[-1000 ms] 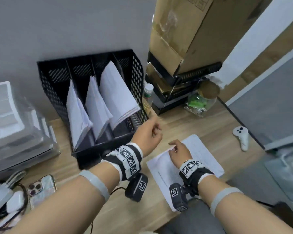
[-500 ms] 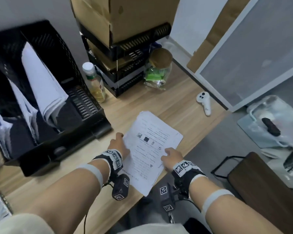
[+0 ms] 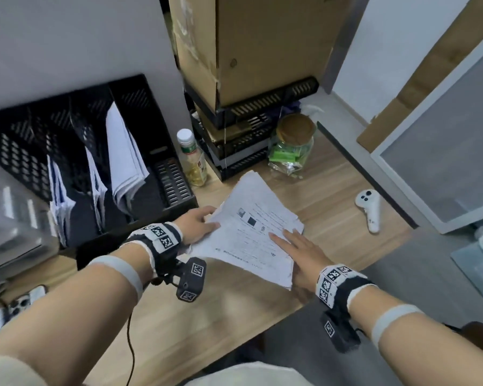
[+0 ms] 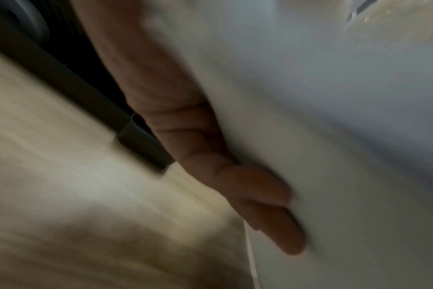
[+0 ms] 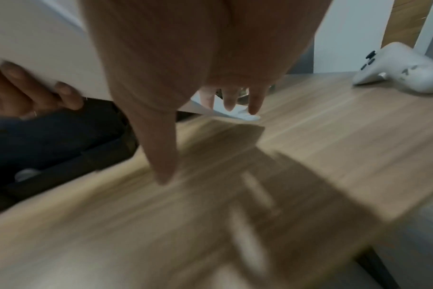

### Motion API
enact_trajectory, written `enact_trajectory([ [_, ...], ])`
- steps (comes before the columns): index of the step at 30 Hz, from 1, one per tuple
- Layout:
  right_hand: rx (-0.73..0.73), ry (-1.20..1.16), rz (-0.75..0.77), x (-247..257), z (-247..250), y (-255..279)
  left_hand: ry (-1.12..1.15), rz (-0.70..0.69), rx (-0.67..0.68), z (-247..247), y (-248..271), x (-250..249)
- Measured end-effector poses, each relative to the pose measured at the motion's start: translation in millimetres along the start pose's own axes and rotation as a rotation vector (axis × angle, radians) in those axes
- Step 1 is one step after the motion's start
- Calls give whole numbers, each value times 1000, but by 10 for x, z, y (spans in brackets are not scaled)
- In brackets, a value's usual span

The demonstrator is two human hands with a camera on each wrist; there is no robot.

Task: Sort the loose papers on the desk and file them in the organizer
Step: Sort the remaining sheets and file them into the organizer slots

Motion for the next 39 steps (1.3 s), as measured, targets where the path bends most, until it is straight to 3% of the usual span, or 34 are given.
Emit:
enact_trajectory([
  [3, -193, -35, 59, 3, 381, -55, 67, -31, -2, 137, 95, -71],
  [7, -320, -29, 172, 122, 851, -62, 147, 15, -18, 241, 208, -109],
  [9, -332, -29, 141, 135, 993, -29, 444, 40, -76, 242, 265, -122],
  [11, -412, -186, 110, 193, 1161, 10, 799, 53, -156, 278, 358, -102],
  [13, -524, -259, 100, 251, 1317, 49, 900, 26, -236, 368, 416, -71],
  [17, -568, -218, 104, 671, 1626, 19, 811, -44, -500, 628, 588, 59],
  [23, -537, -270, 156, 1450, 1877, -89, 711, -110, -601, 839, 753, 238],
  [29, -505, -175, 127, 2099, 1975, -426, 726, -169, -627, 1018, 845, 188],
  [35, -514, -158, 167, 2582, 1870, -594, 840, -226, -556, 1202, 953, 145],
  [39, -538, -100, 195, 2695, 1711, -587, 778, -294, -489, 1322, 1061, 84],
])
Point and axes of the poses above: each hand's wrist, its own y-axis away from the middle knuckle, its own z-axis out of the back of the hand, x = y × z, the point moved 3 cm from there along -y, towards the middle knuckle, and after that the axes turned 7 degrees about x, right-handed, at the moved point
